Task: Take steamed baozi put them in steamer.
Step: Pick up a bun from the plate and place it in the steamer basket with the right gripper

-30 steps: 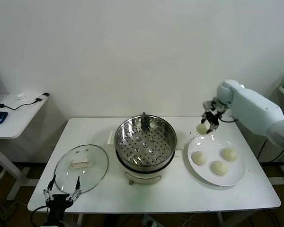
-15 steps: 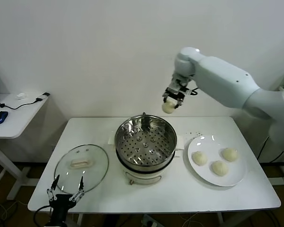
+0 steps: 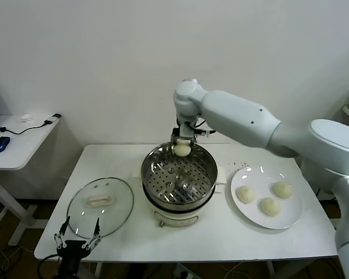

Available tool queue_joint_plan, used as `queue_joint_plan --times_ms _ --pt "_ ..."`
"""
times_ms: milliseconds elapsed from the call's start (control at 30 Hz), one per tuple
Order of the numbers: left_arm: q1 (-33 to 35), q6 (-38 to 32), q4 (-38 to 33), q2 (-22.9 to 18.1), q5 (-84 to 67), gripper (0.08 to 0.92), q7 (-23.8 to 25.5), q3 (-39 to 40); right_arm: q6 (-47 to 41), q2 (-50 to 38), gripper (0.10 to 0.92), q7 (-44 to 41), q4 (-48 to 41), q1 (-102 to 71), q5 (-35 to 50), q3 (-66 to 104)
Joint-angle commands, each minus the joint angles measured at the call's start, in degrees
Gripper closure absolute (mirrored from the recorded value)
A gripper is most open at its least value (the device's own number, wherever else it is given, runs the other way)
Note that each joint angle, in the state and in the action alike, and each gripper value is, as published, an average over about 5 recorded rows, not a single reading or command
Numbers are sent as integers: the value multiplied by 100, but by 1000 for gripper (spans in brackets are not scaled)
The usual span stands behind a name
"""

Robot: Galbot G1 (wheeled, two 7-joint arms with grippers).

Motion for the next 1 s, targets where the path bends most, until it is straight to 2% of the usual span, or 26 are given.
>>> queue_joint_plan --times_ms 33,333,433,667,733,900,1000 --pt "31 -11 7 16 -46 177 4 -22 179 157 434 68 41 -614 -811 115" --pt "39 -13 52 9 -25 177 9 -20 126 213 432 123 -220 -665 -735 104" --pt "41 -23 53 -7 -7 177 14 -9 91 204 408 174 -222 -659 -671 77" --pt "43 -36 55 -28 -20 177 5 -5 75 147 242 192 -138 -490 -601 128" --pt "56 -36 47 -29 -25 177 -1 -7 66 72 213 161 -20 -351 -428 130" --pt "93 -36 18 -29 -32 177 -7 -7 -36 -286 203 80 394 83 158 166" --pt "113 -30 -17 -30 -25 177 -7 -3 -380 -683 203 10 622 453 889 104"
